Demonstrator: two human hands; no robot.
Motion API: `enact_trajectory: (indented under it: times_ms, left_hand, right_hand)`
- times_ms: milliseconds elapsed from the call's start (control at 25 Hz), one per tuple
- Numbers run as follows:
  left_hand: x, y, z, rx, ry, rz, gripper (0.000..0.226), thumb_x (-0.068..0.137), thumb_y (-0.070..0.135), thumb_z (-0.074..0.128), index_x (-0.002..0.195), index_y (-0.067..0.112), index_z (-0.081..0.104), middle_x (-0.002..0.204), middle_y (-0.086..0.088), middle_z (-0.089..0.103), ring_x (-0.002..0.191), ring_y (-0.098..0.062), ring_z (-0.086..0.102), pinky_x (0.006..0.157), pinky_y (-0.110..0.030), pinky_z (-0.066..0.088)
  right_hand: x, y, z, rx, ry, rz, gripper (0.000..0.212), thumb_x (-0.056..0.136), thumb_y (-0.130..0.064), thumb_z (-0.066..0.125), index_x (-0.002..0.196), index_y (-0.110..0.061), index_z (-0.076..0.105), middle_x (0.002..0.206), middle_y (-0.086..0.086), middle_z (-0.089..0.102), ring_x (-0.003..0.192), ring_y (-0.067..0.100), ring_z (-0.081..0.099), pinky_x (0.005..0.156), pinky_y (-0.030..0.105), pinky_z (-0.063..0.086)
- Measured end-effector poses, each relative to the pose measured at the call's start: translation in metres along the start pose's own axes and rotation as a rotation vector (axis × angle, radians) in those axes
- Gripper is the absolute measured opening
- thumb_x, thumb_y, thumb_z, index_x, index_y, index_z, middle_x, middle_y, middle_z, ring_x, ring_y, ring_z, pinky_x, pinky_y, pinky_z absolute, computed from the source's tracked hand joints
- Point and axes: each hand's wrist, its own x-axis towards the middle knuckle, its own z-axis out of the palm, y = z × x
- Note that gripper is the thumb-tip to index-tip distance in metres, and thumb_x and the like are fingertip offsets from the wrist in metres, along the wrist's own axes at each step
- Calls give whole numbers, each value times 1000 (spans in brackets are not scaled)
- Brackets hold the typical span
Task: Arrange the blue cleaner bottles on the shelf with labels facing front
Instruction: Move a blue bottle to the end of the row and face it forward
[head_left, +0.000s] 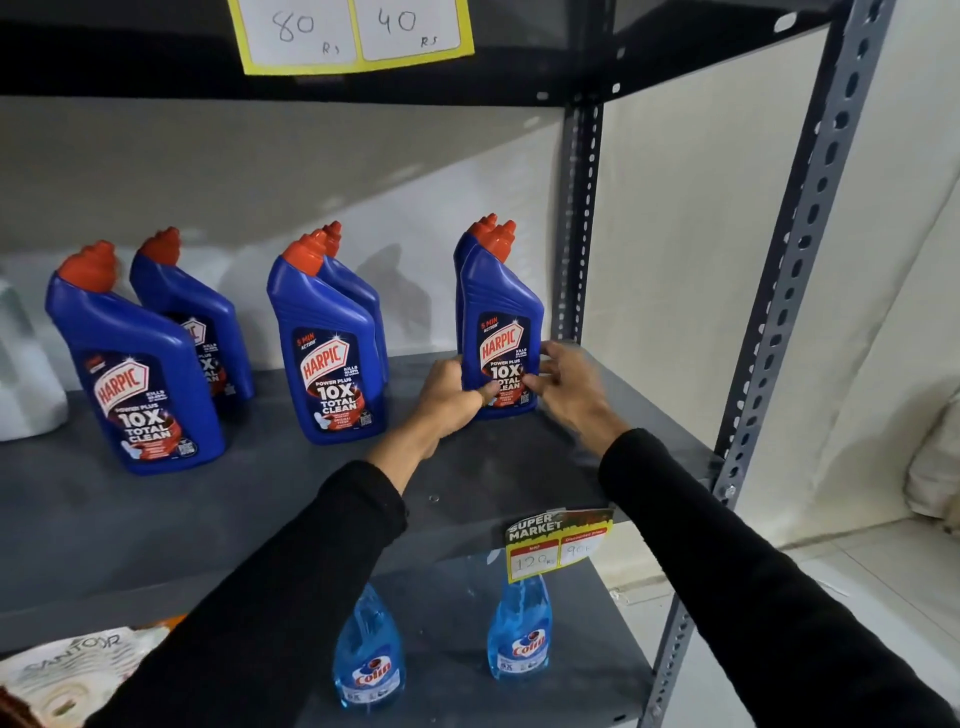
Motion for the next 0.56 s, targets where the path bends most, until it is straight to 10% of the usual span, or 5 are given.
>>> enact_trajectory:
  times_ms: [560]
  left_hand:
    - [-38,8,0,208,83,23,49,81,23,78,126,10,63,121,-7,70,93,-10,59,83,-23,46]
  right_hand:
    - [-50,-15,-17,-7,-31,29,45,92,-8,61,136,-8,50,128,9,61,116,17,55,101,46,51]
